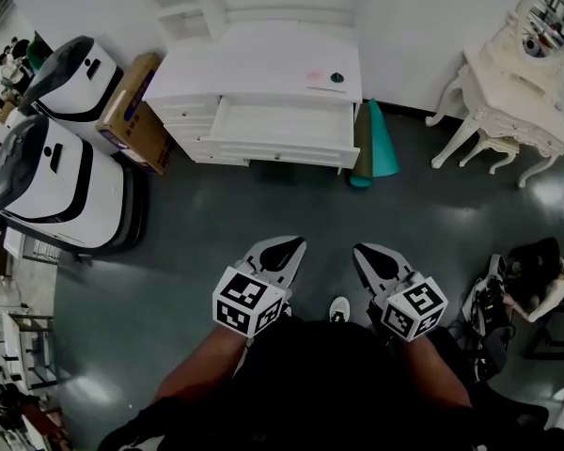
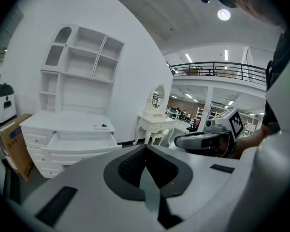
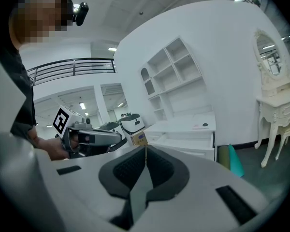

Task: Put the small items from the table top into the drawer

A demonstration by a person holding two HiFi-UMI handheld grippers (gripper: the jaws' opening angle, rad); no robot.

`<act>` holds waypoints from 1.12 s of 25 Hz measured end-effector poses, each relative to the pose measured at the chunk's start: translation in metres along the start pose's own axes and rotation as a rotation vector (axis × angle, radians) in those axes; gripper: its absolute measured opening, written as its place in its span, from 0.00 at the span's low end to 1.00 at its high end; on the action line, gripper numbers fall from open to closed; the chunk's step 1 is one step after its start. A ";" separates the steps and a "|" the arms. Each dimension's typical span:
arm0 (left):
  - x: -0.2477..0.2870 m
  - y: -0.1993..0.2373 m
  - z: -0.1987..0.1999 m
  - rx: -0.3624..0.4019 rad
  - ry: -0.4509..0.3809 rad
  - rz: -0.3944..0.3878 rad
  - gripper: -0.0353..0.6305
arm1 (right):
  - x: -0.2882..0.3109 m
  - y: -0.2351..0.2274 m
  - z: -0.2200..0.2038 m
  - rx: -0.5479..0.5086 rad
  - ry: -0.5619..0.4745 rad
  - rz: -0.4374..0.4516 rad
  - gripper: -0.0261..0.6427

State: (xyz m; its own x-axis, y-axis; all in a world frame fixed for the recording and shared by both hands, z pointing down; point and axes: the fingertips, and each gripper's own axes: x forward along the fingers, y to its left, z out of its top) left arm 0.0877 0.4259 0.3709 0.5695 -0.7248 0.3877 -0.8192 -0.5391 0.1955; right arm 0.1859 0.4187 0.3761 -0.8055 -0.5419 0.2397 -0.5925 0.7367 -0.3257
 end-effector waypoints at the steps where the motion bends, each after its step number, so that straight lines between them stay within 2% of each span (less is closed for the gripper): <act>1: 0.001 -0.001 0.000 0.000 0.000 0.003 0.06 | -0.001 -0.001 0.001 0.001 -0.004 0.002 0.08; 16: 0.027 -0.029 0.004 -0.010 -0.001 0.039 0.06 | -0.032 -0.032 0.004 -0.003 -0.018 0.031 0.08; 28: 0.051 -0.050 0.000 -0.019 0.022 0.132 0.06 | -0.052 -0.070 0.002 0.003 0.008 0.103 0.08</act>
State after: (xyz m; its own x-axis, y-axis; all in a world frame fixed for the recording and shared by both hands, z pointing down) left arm 0.1579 0.4163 0.3807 0.4551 -0.7795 0.4304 -0.8883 -0.4311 0.1584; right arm 0.2698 0.3944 0.3844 -0.8623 -0.4597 0.2123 -0.5064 0.7873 -0.3517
